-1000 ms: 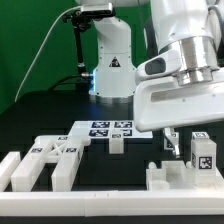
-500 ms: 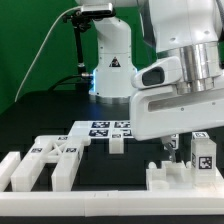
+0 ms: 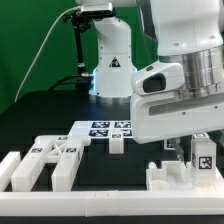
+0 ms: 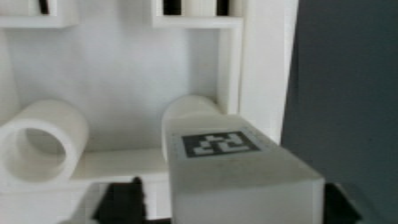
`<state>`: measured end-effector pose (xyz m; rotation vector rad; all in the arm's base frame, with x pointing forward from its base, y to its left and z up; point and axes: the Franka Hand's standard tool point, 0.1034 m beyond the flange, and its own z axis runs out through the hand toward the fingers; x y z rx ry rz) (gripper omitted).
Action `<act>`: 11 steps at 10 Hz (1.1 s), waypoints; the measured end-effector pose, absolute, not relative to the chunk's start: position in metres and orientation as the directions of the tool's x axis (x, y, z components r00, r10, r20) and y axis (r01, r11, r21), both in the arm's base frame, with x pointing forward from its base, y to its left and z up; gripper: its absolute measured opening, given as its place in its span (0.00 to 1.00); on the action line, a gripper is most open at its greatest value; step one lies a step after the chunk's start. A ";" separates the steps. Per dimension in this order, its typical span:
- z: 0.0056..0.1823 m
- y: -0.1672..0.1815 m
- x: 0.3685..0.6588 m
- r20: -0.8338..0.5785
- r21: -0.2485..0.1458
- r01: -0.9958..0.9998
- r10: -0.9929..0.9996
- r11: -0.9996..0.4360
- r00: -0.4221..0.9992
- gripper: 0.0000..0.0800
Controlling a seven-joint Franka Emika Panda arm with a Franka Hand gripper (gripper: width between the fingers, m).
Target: Assemble chair
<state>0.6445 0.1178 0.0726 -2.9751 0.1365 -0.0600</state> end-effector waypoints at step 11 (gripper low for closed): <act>0.070 0.118 0.648 -0.202 -0.139 -0.943 -0.923 -0.303 0.327 0.46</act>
Offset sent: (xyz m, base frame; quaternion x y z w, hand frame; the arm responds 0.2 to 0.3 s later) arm 0.0119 -0.0012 -0.0066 -0.0055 0.0112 0.2399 0.9707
